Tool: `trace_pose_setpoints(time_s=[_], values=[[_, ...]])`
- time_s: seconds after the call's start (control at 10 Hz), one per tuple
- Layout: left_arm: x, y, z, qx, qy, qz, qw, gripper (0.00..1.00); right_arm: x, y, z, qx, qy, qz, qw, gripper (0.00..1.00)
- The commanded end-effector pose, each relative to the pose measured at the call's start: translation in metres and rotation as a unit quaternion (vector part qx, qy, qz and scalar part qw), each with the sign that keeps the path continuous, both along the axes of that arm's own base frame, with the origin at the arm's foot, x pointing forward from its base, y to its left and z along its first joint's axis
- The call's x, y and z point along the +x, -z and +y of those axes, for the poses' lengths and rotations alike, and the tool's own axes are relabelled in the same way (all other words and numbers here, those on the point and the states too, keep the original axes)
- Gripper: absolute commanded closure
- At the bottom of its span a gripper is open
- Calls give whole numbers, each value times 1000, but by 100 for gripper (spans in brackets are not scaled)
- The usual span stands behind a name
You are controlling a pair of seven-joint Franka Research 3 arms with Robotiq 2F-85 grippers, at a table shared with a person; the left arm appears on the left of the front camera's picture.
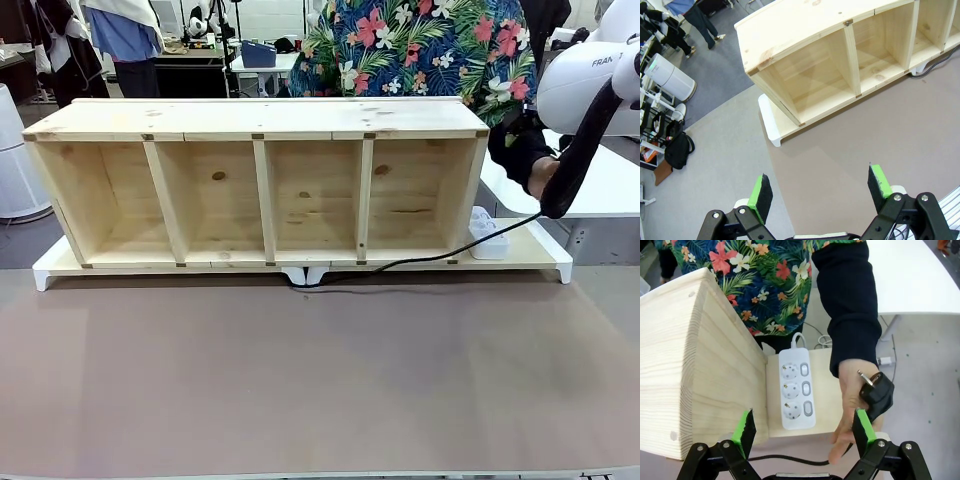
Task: Perform cable management.
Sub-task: Release the Power Cable when the human grasps it.
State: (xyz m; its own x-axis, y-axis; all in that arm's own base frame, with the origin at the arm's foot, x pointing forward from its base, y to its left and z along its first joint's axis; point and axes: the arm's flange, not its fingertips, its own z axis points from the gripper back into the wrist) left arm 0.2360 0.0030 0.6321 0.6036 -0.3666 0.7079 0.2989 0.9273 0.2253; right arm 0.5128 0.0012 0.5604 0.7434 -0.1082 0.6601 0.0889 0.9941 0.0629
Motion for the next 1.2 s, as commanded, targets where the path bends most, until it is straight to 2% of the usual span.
trace_pose_setpoints(time_s=[0.0, 1.1], values=[[3, -1, -1, -6, -6, -5, 1000, 0, 1, 2, 0, 1, 1, 3, 1000, 0], [3, -1, -1, -6, -6, -5, 1000, 0, 1, 2, 0, 1, 1, 3, 1000, 0]])
